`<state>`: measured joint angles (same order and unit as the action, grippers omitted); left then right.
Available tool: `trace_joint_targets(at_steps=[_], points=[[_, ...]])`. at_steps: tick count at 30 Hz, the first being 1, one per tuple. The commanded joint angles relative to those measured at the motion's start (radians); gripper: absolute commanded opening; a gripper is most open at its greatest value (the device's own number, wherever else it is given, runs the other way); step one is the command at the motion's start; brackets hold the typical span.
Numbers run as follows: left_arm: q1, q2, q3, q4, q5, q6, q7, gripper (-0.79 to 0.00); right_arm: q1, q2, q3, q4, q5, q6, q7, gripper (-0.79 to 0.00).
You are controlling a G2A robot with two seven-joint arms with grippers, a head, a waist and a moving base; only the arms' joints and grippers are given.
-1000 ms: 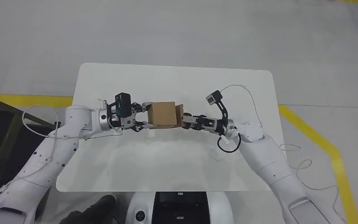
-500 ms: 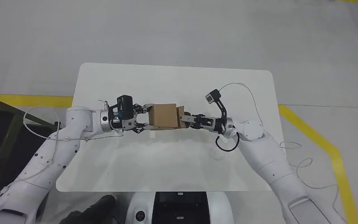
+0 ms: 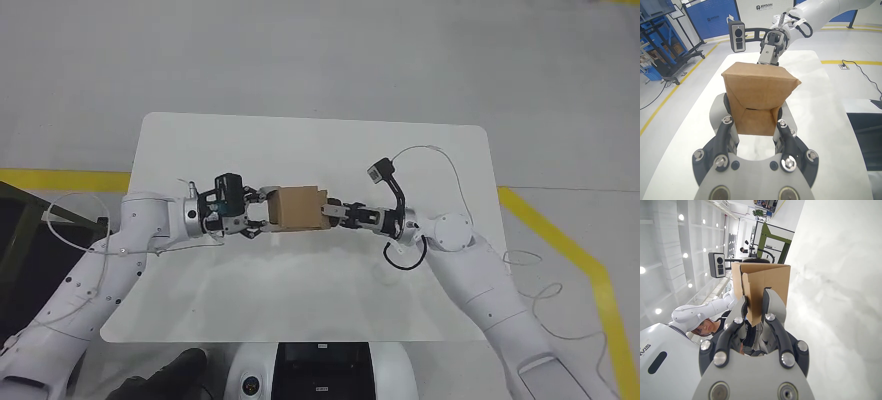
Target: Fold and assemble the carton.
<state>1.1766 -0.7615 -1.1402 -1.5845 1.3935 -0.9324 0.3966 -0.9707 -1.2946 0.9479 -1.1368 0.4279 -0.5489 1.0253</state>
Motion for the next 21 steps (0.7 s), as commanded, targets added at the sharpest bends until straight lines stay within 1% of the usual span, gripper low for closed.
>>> trace_joint_targets(at_steps=[1,8,16,21], points=[[0.002,0.0,-0.003,-0.001,0.002,-0.001,0.003,-0.56,-0.003,0.001,0.002,-0.002,0.0,0.0,-0.004,-0.643],[0.007,-0.004,-0.007,-0.003,0.016,-0.008,-0.001,-0.557,-0.004,0.0,0.003,-0.007,-0.004,0.005,-0.012,-0.65],[0.008,-0.009,-0.007,-0.012,0.046,0.02,-0.024,-0.557,-0.002,-0.003,-0.005,-0.024,-0.023,0.009,-0.027,-0.659],[0.012,-0.013,-0.007,-0.02,0.06,0.05,-0.046,-0.554,-0.005,-0.002,-0.003,-0.033,-0.053,0.008,-0.049,-0.631]])
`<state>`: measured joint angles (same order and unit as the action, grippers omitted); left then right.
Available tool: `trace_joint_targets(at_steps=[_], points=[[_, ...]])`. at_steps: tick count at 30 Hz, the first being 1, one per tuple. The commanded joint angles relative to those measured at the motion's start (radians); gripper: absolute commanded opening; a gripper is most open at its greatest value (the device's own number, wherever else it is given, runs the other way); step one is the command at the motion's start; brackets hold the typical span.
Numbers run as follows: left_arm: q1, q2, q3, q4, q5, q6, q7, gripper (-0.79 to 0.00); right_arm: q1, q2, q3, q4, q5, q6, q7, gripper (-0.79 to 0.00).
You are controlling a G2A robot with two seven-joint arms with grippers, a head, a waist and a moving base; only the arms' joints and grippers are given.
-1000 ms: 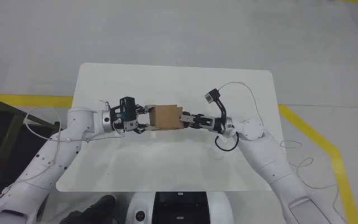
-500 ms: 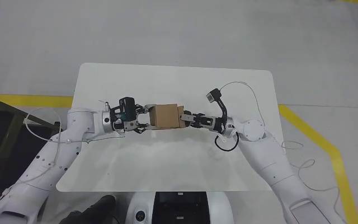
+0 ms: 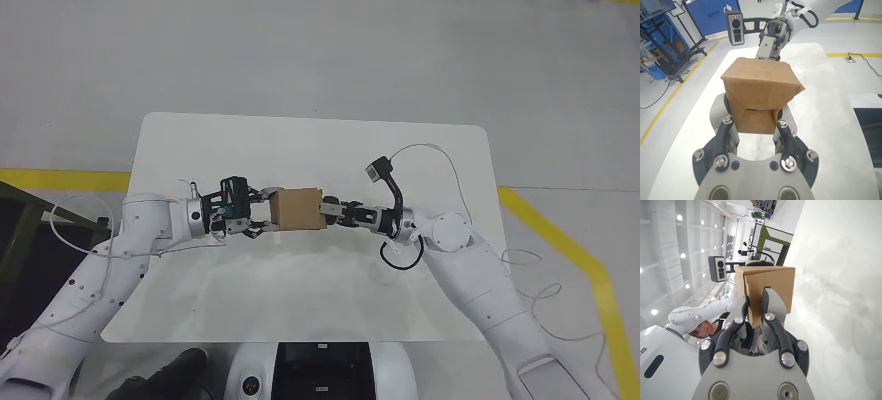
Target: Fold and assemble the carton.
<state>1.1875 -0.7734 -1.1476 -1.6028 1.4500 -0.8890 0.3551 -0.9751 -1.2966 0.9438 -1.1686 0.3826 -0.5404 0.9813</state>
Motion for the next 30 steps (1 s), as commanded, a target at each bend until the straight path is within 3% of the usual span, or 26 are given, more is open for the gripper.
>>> trace_joint_targets(at_steps=[1,11,30], points=[[0.002,-0.001,0.0,-0.003,0.006,0.012,-0.01,-0.554,-0.001,0.001,0.002,-0.005,-0.016,0.0,-0.012,-0.61],[0.001,-0.009,0.004,-0.005,0.006,0.026,-0.048,-0.554,-0.022,0.007,0.018,-0.061,-0.065,-0.002,-0.055,-0.44],[-0.014,-0.024,0.013,0.002,-0.002,0.009,-0.087,-0.548,-0.055,0.019,0.04,-0.143,-0.104,0.009,-0.077,-0.419]])
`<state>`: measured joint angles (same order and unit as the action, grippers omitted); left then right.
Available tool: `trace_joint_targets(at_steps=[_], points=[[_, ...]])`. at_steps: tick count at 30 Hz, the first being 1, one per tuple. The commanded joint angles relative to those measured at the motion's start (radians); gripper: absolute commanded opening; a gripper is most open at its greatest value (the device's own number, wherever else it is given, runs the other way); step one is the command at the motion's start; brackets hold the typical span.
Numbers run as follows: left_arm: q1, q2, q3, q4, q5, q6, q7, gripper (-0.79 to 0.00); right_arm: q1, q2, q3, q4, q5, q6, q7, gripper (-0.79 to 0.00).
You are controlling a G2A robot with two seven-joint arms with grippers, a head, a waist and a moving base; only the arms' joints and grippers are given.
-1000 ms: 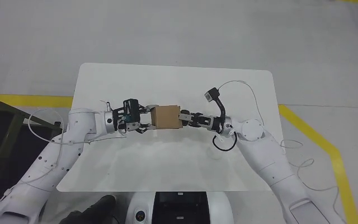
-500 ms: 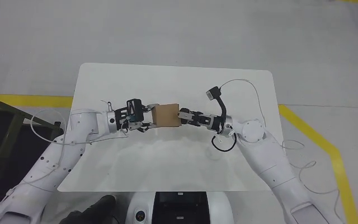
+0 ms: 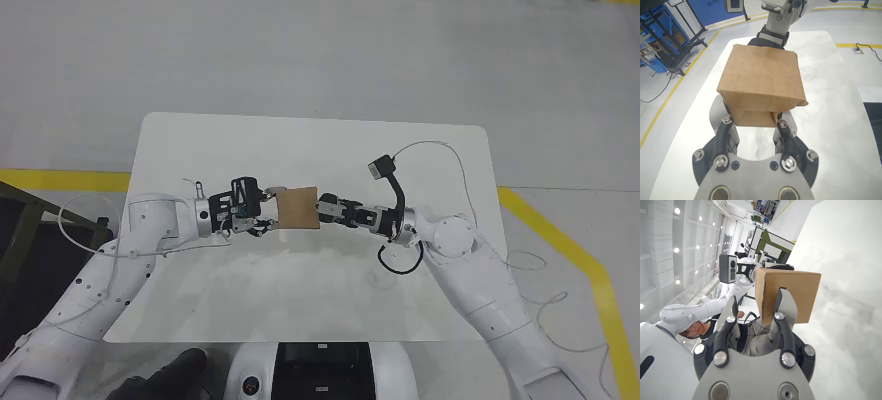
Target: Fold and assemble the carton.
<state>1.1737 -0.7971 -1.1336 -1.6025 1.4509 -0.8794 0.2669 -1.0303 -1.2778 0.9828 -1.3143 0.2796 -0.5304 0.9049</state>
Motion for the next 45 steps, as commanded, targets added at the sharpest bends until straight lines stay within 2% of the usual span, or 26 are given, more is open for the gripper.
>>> trace_joint_targets(at_steps=[1,3,4,5,8,10,14,22,23,25,26,27,33,36,41,45], points=[[0.001,-0.001,-0.003,0.005,-0.007,-0.003,0.004,-0.536,-0.001,0.001,0.005,0.005,-0.001,-0.002,-0.003,-0.409],[0.001,-0.001,-0.006,0.016,-0.021,-0.016,0.008,-0.474,-0.006,0.004,0.016,0.008,0.0,-0.008,-0.006,-0.379],[0.0,-0.002,-0.007,0.022,-0.026,-0.025,0.008,-0.465,-0.01,0.007,0.024,0.008,-0.001,-0.011,-0.009,-0.308],[-0.001,-0.002,-0.006,0.03,-0.033,-0.035,0.009,-0.465,-0.015,0.009,0.033,0.008,0.0,-0.014,-0.012,-0.215],[-0.009,-0.007,0.01,0.06,-0.054,-0.074,0.007,-0.471,-0.034,0.018,0.063,0.005,-0.003,-0.02,-0.019,-0.095],[-0.019,-0.013,0.031,0.088,-0.075,-0.109,0.007,-0.48,-0.048,0.024,0.085,-0.001,-0.005,-0.027,-0.026,-0.052],[-0.051,-0.032,0.095,0.14,-0.072,-0.116,-0.02,-0.471,-0.076,0.035,0.123,-0.026,-0.012,-0.041,-0.036,-0.018],[-0.132,-0.077,0.201,0.217,-0.014,-0.011,-0.068,-0.431,-0.119,0.05,0.168,-0.074,-0.034,-0.062,-0.049,0.0],[-0.14,-0.082,0.211,0.221,0.005,0.007,-0.078,-0.391,-0.122,0.051,0.17,-0.077,-0.036,-0.063,-0.05,0.0],[-0.151,-0.089,0.23,0.224,0.042,0.036,-0.09,-0.231,-0.128,0.053,0.173,-0.082,-0.038,-0.065,-0.05,0.0],[-0.156,-0.092,0.238,0.229,0.056,0.043,-0.095,-0.077,-0.129,0.054,0.173,-0.084,-0.039,-0.067,-0.048,0.0],[-0.161,-0.095,0.244,0.234,0.066,0.049,-0.101,-0.003,-0.131,0.054,0.173,-0.085,-0.04,-0.07,-0.044,0.0],[-0.185,-0.109,0.26,0.278,0.053,0.04,-0.119,0.0,-0.132,0.058,0.168,-0.084,-0.044,-0.09,-0.03,0.0],[-0.183,-0.105,0.238,0.286,0.042,0.031,-0.097,0.0,-0.126,0.059,0.162,-0.078,-0.049,-0.101,-0.019,0.0],[-0.144,-0.077,0.15,0.266,0.024,-0.012,-0.037,0.0,-0.114,0.06,0.156,-0.061,-0.059,-0.121,-0.015,0.0],[-0.089,-0.046,0.043,0.244,-0.024,-0.065,0.023,0.0,-0.098,0.064,0.171,-0.032,-0.109,-0.147,-0.034,0.0]])
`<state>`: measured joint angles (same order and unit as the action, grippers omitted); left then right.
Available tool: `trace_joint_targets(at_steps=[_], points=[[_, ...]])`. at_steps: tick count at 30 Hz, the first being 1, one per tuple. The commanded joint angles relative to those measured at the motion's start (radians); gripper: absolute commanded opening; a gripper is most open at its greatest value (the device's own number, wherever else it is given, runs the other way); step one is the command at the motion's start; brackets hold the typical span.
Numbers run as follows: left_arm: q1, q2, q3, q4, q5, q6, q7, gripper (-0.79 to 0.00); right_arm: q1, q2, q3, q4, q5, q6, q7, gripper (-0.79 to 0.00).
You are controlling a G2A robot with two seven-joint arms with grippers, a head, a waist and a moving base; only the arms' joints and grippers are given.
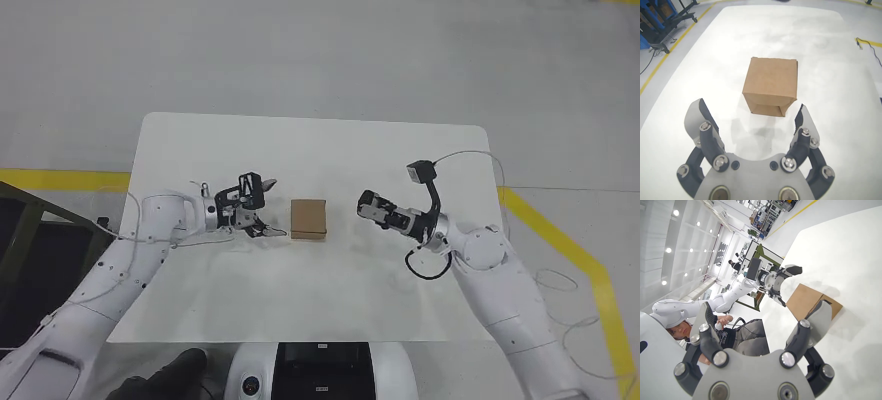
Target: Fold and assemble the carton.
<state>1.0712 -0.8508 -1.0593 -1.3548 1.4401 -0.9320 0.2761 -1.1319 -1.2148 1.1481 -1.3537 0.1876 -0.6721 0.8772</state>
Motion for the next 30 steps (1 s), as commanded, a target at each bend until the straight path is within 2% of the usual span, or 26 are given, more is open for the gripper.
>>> trace_joint_targets(at_steps=[1,5,11,16,21,30], points=[[0.03,0.015,-0.061,-0.009,-0.03,-0.023,0.026,0.0,0.007,0.003,0.012,0.015,-0.037,-0.014,-0.016,0.0],[0.091,0.038,-0.166,-0.02,-0.103,-0.031,0.042,0.0,0.017,0.009,0.034,0.038,-0.106,-0.06,-0.051,0.0],[0.139,0.046,-0.262,-0.009,-0.248,0.071,-0.041,0.0,0.035,0.02,0.076,0.064,-0.238,-0.141,-0.113,0.0],[0.159,0.046,-0.308,-0.007,-0.364,0.145,-0.142,0.0,0.047,0.032,0.121,0.07,-0.376,-0.183,-0.185,0.0],[0.173,0.048,-0.348,-0.014,-0.412,0.192,-0.208,0.0,0.048,0.04,0.16,0.053,-0.492,-0.191,-0.265,0.0],[0.192,0.049,-0.391,-0.026,-0.468,0.21,-0.274,0.0,0.047,0.048,0.186,0.01,-0.657,-0.182,-0.388,0.0]])
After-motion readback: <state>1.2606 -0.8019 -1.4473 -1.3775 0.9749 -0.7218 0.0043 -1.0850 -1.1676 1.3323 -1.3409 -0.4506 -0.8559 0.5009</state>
